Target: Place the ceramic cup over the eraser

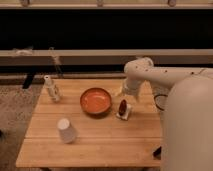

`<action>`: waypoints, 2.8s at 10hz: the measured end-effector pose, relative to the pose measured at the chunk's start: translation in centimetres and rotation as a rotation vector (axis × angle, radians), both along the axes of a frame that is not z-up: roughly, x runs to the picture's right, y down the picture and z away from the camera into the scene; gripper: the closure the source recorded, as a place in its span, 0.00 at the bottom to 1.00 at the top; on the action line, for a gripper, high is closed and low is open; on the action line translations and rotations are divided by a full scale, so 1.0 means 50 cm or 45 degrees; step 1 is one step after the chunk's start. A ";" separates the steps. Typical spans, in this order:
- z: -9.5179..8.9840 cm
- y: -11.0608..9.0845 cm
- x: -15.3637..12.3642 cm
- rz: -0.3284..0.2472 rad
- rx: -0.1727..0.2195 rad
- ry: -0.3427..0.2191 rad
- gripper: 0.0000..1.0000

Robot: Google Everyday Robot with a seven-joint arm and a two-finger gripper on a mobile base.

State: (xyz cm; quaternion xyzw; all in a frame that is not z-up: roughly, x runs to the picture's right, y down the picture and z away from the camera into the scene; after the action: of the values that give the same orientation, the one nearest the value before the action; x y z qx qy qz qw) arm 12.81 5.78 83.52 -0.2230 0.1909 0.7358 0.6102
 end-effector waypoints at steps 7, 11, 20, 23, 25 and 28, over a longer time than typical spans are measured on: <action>0.000 0.000 0.000 0.000 0.000 0.000 0.20; -0.001 -0.002 0.000 0.000 0.002 0.000 0.20; -0.001 -0.002 0.000 0.000 0.002 0.000 0.20; -0.007 -0.002 -0.006 -0.017 0.018 -0.023 0.20; -0.051 -0.007 -0.042 -0.093 0.060 -0.091 0.20; -0.163 0.007 -0.158 -0.222 0.104 -0.231 0.20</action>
State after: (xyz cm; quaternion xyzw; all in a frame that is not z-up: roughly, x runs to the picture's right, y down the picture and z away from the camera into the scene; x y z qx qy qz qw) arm 4.91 6.13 75.38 -0.2461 0.1234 0.6640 0.6952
